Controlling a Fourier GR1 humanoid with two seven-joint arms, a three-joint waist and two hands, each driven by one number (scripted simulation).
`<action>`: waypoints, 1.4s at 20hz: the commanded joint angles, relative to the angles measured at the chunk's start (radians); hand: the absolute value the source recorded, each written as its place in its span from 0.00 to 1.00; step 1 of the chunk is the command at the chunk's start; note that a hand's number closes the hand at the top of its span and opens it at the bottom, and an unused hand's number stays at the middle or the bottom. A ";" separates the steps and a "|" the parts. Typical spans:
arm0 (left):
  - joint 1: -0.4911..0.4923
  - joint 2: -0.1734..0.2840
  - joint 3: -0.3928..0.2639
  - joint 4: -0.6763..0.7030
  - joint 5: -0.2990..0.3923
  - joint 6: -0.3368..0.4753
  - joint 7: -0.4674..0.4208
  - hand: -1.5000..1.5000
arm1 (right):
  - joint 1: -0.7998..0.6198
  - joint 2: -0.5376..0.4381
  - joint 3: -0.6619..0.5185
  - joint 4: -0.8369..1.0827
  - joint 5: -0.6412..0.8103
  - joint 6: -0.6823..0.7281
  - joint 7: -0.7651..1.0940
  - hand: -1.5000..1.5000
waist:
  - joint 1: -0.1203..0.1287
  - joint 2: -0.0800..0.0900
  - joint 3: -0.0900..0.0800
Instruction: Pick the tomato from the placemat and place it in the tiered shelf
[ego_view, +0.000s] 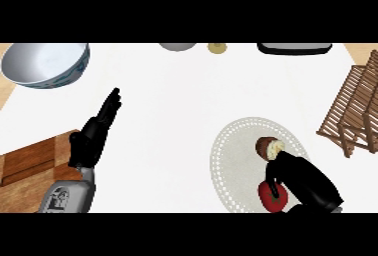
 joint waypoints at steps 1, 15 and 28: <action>0.016 -0.007 -0.003 -0.008 -0.014 0.021 0.001 0.50 | 0.166 -0.219 -0.101 -0.062 -0.113 -0.045 -0.315 1.00 | -0.030 0.000 0.006; 0.049 -0.003 0.016 -0.018 -0.001 0.024 -0.004 0.50 | 0.403 -0.565 -0.574 0.160 -0.779 0.119 -1.077 1.00 | -0.063 -0.006 0.006; 0.002 -0.007 0.008 0.046 -0.020 0.023 -0.043 0.50 | 0.446 -0.796 -0.905 0.386 -1.286 0.257 -1.006 1.00 | -0.033 0.003 0.004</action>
